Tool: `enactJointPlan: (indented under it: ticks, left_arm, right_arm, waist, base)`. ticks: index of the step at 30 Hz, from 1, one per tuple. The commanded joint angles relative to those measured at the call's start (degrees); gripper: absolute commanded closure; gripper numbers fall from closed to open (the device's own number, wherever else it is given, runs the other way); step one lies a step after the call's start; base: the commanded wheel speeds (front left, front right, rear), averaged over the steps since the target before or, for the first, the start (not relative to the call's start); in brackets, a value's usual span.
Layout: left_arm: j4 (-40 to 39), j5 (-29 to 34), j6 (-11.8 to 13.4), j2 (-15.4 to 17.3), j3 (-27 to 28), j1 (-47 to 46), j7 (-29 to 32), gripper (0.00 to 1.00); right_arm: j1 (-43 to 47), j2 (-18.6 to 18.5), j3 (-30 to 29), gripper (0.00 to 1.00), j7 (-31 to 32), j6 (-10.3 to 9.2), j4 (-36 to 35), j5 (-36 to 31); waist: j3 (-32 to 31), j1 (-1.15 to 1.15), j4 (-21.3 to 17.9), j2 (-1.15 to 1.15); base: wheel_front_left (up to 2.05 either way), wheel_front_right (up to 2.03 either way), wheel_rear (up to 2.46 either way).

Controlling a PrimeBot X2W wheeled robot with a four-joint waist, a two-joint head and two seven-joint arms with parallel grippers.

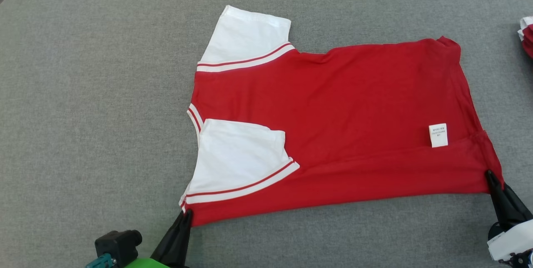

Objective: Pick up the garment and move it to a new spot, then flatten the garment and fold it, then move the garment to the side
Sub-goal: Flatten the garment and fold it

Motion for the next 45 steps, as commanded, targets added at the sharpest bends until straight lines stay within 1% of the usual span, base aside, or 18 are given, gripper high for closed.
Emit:
enactJointPlan:
  ticks: [1,3,4,5,6,7,8,13,15,18,21,23,26,29,32,33,37,45]
  left_arm:
    - [0.3,0.8,0.4,0.1,-0.3,-0.3,0.1,1.00]
    - [1.2,1.8,0.2,0.1,-1.1,-1.4,0.5,1.00]
    - [1.6,2.2,0.3,-0.2,-1.3,-1.9,0.4,1.00]
    - [2.2,2.4,0.5,-0.3,-1.6,-2.1,0.6,1.00]
    - [2.7,2.7,0.8,-0.4,-1.9,-2.1,0.8,0.65]
    - [3.1,2.7,1.2,-0.6,-1.9,-2.1,0.8,0.16]
    - [3.3,2.2,1.6,-0.8,-1.7,-1.9,1.0,0.00]
    - [0.4,2.0,3.1,0.9,-0.3,-1.3,1.7,0.00]
    - [-2.7,2.6,4.2,2.6,1.2,-2.0,1.5,0.00]
    - [-8.4,4.5,5.4,6.0,3.8,-7.1,3.0,0.00]
    - [-11.1,7.4,4.6,9.2,4.9,-16.1,6.8,0.00]
    - [-10.1,8.6,3.1,10.1,5.0,-24.6,10.3,0.00]
    - [-4.9,8.5,-1.3,9.7,2.9,-38.7,18.7,0.00]
    - [4.1,4.9,-7.2,6.9,0.1,-51.6,28.4,0.00]
    - [13.7,3.9,-10.5,5.4,-1.7,-60.9,35.2,0.00]
    - [17.1,3.8,-11.2,4.7,-2.1,-63.8,36.6,0.00]
    - [26.8,5.8,-13.4,5.2,-4.4,-70.9,40.5,0.00]
    - [37.1,9.5,-15.3,7.7,-8.5,-76.1,41.0,0.00]
  right_arm:
    - [0.8,0.3,-0.4,1.00,0.0,-0.10,-0.1,-0.4]
    - [1.0,0.9,-0.6,1.00,0.0,-0.09,-0.1,-0.9]
    - [1.0,1.1,-0.6,0.80,0.0,-0.09,-0.1,-1.0]
    - [1.1,1.3,-0.7,0.41,0.0,-0.09,-0.1,-1.2]
    - [1.2,1.5,-1.2,0.00,0.0,-0.09,-0.1,-1.5]
    - [1.4,1.7,-1.6,0.00,0.0,-0.09,-0.1,-1.8]
    - [1.9,2.2,-2.3,0.00,0.0,-0.09,-0.4,-2.1]
    - [3.9,3.5,-6.1,0.00,0.0,-0.08,-3.4,-4.5]
    - [4.1,3.9,-7.8,0.00,0.0,-0.08,-5.4,-6.4]
    - [2.4,5.5,-9.9,0.00,0.0,-0.06,-9.0,-9.4]
    - [0.2,7.5,-11.9,0.00,0.0,-0.07,-11.2,-11.2]
    - [-1.4,8.7,-11.5,0.00,0.0,-0.06,-12.2,-12.5]
    - [-4.5,9.3,-10.4,0.00,0.0,-0.06,-13.3,-13.8]
    - [-7.0,10.0,-9.3,0.00,0.0,-0.07,-13.3,-14.4]
    - [-10.3,10.4,-7.0,0.00,0.0,-0.05,-12.8,-14.9]
    - [-11.2,10.6,-6.3,0.00,0.0,-0.05,-12.5,-15.0]
    - [-14.0,12.0,-4.1,0.00,0.0,-0.06,-11.4,-14.6]
    - [-14.5,13.6,-4.6,0.00,0.0,-0.05,-10.5,-14.2]
  waist:
    - [0.0,0.00,0.2,0.00]
    - [0.0,0.00,0.3,0.00]
    - [-0.1,0.00,0.4,0.00]
    - [-0.2,0.00,0.3,0.00]
    - [-0.3,0.00,0.3,0.00]
    - [-0.5,0.00,0.3,0.00]
    - [-0.7,0.00,0.2,0.00]
    - [-1.6,0.00,-0.6,0.00]
    - [-1.5,0.00,-1.4,0.00]
    - [0.3,0.00,-2.5,0.00]
    - [3.4,0.00,-3.3,0.00]
    - [5.5,0.00,-4.1,0.00]
    - [9.0,0.00,-6.0,0.00]
    - [11.6,0.00,-7.9,0.00]
    - [13.7,0.00,-10.3,0.00]
    - [14.4,0.00,-11.2,0.00]
    - [16.5,0.00,-14.3,0.00]
    - [18.5,0.00,-17.7,0.00]
  base:
    - [0.00,0.00,0.00]
    - [0.00,0.00,0.00]
    - [0.00,0.00,0.00]
    - [0.00,0.00,0.00]
    - [0.00,0.00,0.00]
    - [0.00,0.00,0.00]
    - [0.00,0.00,0.00]
    - [0.00,0.00,0.00]
    - [0.00,0.00,0.00]
    - [0.00,0.00,0.00]
    - [0.00,0.00,0.00]
    - [0.00,0.00,0.00]
    - [0.00,0.00,0.00]
    - [0.00,0.00,0.00]
    - [0.00,0.00,0.00]
    - [0.00,0.00,0.00]
    - [0.00,0.00,0.00]
    - [0.00,0.00,0.00]
